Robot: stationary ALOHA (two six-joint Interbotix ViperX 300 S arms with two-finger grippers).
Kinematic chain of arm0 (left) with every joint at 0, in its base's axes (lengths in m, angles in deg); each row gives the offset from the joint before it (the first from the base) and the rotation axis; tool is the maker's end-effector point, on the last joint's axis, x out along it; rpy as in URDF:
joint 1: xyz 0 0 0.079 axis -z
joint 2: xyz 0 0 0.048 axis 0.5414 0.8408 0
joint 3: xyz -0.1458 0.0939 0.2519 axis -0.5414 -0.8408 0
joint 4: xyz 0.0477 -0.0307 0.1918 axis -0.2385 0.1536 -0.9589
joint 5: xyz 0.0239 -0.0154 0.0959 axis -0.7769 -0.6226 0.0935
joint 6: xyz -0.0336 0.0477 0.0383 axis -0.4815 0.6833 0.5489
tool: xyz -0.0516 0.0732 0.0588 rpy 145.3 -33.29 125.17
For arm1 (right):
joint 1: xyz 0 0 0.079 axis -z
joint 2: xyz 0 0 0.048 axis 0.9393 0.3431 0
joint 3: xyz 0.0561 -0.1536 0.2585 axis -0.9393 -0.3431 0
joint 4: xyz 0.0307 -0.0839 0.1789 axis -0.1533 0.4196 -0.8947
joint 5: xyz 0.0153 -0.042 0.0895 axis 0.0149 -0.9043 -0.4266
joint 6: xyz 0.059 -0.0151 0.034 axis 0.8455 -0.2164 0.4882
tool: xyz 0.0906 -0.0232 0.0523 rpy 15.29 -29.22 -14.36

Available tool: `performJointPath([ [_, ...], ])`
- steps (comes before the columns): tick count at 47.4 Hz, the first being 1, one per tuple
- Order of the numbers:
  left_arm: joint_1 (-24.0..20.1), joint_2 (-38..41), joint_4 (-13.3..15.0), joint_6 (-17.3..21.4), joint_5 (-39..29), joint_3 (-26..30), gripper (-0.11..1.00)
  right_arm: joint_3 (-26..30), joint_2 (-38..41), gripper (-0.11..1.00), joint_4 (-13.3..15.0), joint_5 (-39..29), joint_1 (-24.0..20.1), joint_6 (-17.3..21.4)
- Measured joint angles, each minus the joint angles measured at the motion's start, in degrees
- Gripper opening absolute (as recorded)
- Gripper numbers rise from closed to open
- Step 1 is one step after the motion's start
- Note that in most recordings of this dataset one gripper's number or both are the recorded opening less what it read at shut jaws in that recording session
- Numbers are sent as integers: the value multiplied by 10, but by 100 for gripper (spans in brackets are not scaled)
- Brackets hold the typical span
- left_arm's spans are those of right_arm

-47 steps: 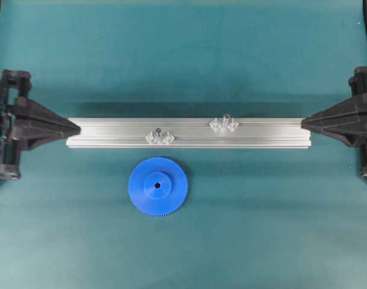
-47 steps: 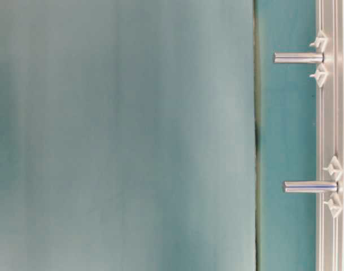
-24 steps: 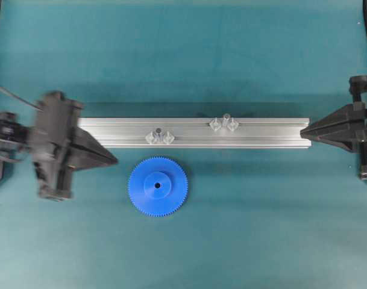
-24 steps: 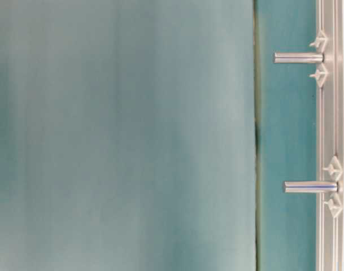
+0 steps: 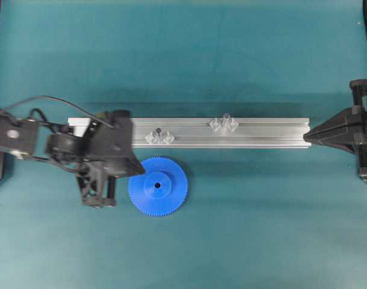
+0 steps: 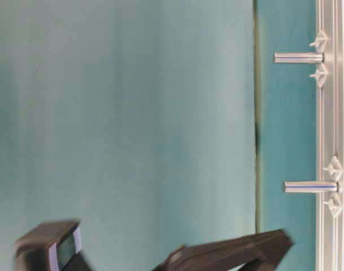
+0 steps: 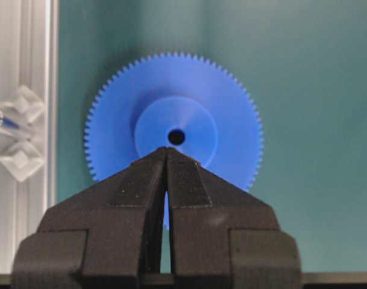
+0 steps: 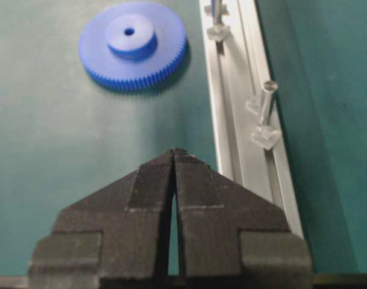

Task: Find the location of the shaft and insert the large gear.
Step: 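Lower the left gripper and grasp the blue gear by its hub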

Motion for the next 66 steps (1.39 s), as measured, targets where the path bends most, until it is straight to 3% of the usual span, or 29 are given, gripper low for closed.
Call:
performJointPath([
  [4, 0, 18, 0, 0, -7, 14, 1, 0, 0, 3, 0, -1, 0, 0],
  [7, 1, 32, 0, -2, -9, 23, 8, -1, 0, 3, 1, -1, 0, 0],
  [11, 1, 47, 0, -3, -11, 32, 27, 0, -1, 3, 0, -1, 0, 0],
  [19, 1, 69, 0, -18, -11, 46, 77, 0, -5, 3, 0, -1, 0, 1],
  [24, 1, 88, -1, -40, -19, 54, 94, 0, -9, 3, 0, -1, 0, 1],
  [66, 11, 179, -1, -55, -40, 86, 94, -14, -37, 3, -2, -12, 0, 19],
])
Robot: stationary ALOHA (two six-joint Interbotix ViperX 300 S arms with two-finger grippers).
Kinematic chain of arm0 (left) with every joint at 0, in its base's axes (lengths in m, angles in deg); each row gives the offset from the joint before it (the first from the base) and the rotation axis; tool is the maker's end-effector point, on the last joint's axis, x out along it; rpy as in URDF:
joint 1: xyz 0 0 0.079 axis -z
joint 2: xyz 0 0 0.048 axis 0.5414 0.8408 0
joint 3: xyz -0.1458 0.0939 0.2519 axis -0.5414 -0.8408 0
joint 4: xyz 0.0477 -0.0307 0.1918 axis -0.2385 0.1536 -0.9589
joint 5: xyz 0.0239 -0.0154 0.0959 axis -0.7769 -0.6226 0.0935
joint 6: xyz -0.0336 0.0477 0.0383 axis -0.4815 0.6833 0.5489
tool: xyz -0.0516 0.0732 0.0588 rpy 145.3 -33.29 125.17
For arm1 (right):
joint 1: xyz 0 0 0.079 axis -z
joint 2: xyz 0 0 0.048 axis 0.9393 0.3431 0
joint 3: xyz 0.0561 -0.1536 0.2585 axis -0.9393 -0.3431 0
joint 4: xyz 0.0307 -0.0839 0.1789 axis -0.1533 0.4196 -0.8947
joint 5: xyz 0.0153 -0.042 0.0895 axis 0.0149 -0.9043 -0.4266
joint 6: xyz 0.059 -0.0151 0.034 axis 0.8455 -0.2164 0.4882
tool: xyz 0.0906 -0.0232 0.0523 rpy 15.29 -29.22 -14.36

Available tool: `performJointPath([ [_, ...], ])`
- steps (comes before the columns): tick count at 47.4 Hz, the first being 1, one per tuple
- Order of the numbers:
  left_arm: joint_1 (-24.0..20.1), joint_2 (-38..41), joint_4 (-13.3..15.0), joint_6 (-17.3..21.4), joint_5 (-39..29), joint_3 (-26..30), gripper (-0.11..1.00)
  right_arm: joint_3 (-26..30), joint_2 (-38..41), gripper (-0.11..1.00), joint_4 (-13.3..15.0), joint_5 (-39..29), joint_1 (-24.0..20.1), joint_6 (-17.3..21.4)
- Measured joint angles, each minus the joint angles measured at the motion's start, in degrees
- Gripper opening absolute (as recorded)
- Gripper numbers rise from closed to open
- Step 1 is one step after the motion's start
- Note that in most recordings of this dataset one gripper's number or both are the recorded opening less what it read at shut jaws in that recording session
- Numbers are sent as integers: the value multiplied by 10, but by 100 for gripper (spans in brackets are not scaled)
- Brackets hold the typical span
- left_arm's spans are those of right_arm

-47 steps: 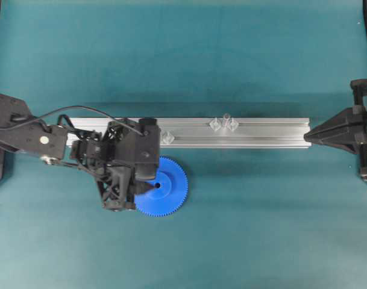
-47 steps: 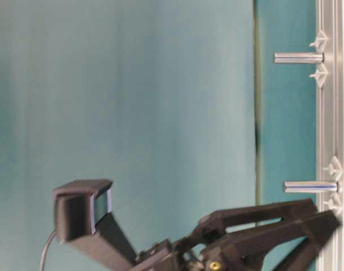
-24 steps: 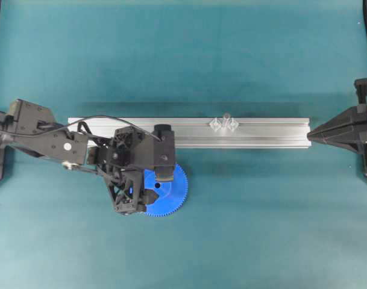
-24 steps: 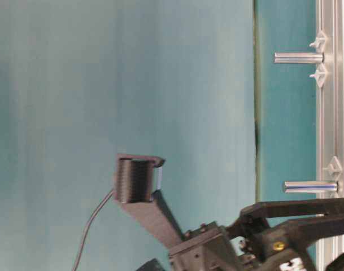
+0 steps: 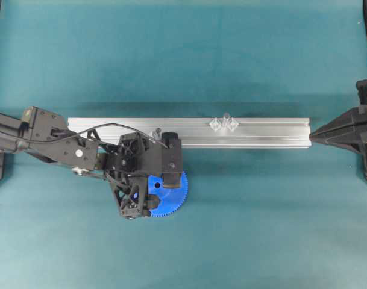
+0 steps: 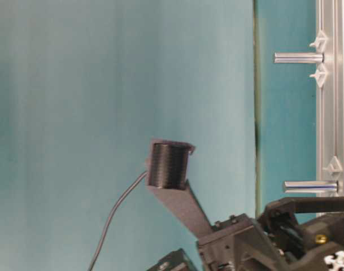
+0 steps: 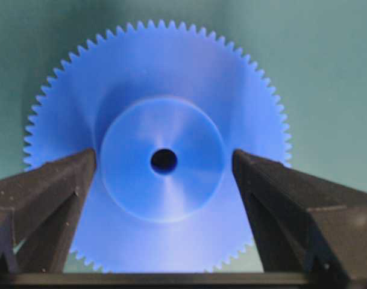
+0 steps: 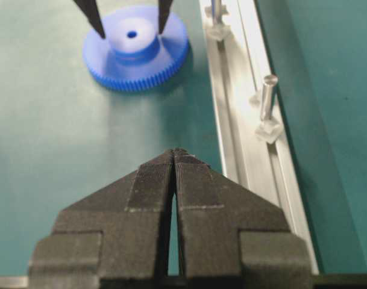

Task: Find the location of the shaft and insert the large gear.
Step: 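Lower the left gripper and grasp the blue gear by its hub, then lift the gear and carry it over the rail toward the right shaft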

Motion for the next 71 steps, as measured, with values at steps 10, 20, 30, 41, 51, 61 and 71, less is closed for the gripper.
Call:
performJointPath([
  [10, 0, 9, 0, 1, -5, 6, 94, -3, -7, 3, 0, -1, 0, -1],
  [20, 1, 11, 1, 0, -9, 9, 94, -3, -10, 3, 0, 0, 0, -1],
  [30, 5, 13, 0, 0, -25, 11, 94, -3, -10, 3, 0, -1, 0, 0],
  [41, 5, 13, 1, 0, -37, 11, 93, -4, -10, 3, 0, -1, 0, 0],
  [51, 5, 15, 1, 1, -78, 22, 78, -4, -10, 3, 1, -1, 0, 0],
  [61, 6, 17, 0, 5, -107, 36, 72, -10, -12, 3, 1, -1, 0, 0],
  [71, 5, 17, 0, 8, -106, 47, 72, -10, -18, 3, 0, 0, 0, 0],
])
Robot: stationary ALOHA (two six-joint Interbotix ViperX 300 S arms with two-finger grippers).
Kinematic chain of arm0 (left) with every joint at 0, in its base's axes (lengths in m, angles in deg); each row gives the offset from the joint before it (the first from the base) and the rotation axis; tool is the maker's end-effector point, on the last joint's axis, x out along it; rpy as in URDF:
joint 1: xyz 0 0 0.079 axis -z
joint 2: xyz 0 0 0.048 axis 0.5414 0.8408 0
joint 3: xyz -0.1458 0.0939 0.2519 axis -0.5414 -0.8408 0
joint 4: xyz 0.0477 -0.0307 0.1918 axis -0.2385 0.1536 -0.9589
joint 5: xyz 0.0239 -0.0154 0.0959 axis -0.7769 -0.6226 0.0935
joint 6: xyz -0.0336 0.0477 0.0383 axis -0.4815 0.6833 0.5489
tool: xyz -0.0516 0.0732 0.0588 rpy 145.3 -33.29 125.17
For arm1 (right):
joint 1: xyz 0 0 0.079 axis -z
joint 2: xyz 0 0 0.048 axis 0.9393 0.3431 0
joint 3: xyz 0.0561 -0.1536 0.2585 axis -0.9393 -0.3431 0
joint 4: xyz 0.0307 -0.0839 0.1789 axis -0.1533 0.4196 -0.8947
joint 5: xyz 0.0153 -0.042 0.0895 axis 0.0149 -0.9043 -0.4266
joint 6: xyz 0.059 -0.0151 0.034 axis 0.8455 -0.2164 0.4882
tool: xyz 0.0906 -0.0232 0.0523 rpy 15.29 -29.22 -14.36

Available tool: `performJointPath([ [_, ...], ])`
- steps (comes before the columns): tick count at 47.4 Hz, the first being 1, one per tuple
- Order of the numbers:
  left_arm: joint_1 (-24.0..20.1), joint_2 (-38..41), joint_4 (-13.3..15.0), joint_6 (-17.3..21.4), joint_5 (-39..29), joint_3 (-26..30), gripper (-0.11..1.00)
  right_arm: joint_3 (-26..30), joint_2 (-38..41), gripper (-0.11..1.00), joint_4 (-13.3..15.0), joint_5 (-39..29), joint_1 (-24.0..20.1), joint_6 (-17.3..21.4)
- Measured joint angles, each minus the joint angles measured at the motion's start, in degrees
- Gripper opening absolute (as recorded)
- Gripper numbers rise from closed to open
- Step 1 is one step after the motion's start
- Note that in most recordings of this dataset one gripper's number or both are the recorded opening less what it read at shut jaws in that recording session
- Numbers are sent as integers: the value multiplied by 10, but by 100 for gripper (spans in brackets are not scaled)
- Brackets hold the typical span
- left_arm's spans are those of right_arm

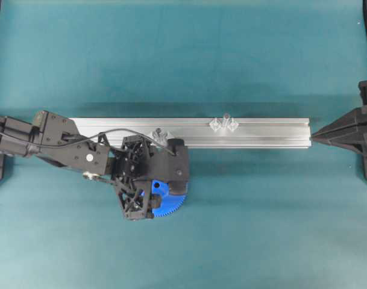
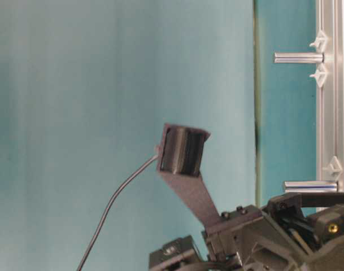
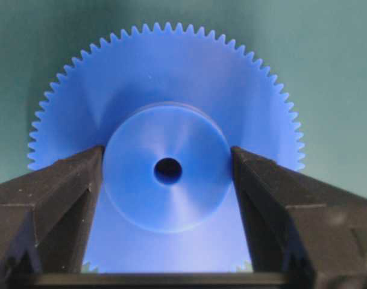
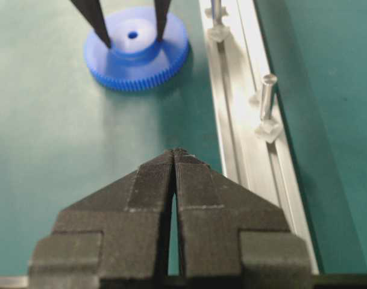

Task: Find the location of the shaft and insert the large gear.
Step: 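Lift the gear and carry it over the rail toward the right shaft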

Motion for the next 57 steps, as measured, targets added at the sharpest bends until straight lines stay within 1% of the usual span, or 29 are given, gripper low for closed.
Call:
performJointPath([
  [13, -1, 3, 0, 7, -1, 22, 72, -2, -4, 3, 0, 0, 0, 0],
  [29, -2, 2, 0, 41, -1, 60, 72, -4, -11, 3, 0, -1, 0, 6],
  [38, -6, 2, 0, 73, -1, 84, 72, -7, -15, 3, 0, 0, 0, 7],
  [44, -18, 0, 0, 96, 0, 105, 72, -8, -17, 3, 0, -1, 0, 8],
  [57, -70, -2, 0, 156, 42, 138, 72, -11, -23, 3, 0, -1, 0, 8],
])
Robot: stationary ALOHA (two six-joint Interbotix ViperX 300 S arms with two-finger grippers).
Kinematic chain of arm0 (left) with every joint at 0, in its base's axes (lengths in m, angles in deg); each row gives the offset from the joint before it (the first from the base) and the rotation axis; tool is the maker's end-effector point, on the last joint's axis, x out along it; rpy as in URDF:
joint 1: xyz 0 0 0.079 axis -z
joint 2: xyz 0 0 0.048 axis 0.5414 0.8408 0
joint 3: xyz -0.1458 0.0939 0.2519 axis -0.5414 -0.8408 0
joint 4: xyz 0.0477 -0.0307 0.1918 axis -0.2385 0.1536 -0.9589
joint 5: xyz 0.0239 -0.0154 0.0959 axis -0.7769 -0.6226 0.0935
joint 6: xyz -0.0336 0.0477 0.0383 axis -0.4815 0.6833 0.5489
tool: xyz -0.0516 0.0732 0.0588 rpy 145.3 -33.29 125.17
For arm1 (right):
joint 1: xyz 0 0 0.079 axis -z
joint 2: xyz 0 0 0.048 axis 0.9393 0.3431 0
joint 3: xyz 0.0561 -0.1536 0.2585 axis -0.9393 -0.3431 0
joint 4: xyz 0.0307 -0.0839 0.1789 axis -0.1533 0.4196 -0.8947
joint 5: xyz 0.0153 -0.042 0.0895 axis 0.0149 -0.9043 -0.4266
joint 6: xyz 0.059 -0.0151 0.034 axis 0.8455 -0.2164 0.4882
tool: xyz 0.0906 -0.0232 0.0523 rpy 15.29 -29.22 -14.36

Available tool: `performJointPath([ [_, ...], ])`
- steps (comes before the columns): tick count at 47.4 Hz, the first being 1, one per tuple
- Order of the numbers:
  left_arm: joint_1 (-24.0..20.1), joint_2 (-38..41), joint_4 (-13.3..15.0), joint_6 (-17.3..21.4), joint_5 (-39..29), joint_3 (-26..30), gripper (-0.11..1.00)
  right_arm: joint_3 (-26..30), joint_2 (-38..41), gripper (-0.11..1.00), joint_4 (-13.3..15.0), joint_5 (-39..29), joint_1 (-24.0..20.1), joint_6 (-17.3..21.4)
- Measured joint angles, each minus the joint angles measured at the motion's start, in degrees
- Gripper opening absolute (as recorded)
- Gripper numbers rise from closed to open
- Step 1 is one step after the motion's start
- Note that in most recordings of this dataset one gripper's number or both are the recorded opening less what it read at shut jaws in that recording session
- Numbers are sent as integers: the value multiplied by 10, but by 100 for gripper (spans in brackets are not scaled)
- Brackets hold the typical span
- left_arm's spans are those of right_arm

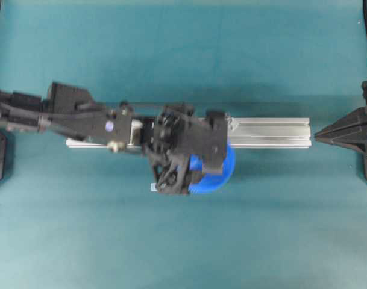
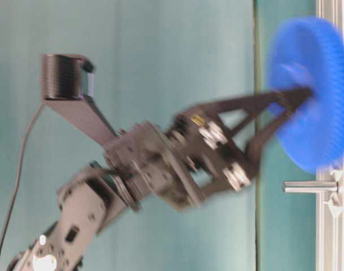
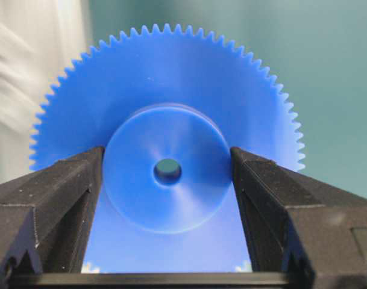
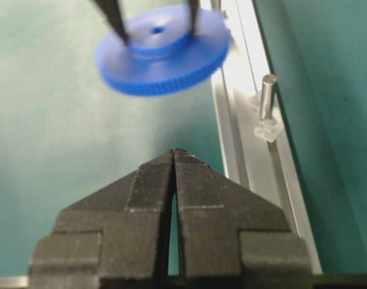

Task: Find the location of the shaft and insert the large gear.
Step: 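Lift the gear and carry it over the rail toward the right shaft, then align the gear's center hole with the right steel shaft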

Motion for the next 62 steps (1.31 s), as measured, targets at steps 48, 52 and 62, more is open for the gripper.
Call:
performJointPath([
  [48, -63, 69, 0, 89, 60, 54, 72, -6, -13, 3, 0, 0, 0, 0],
  [52, -63, 71, 0, 89, 60, 56, 72, -6, -15, 4, 1, 0, 0, 0],
  [62, -63, 74, 0, 89, 62, 60, 72, -6, -18, 3, 0, 0, 0, 0],
])
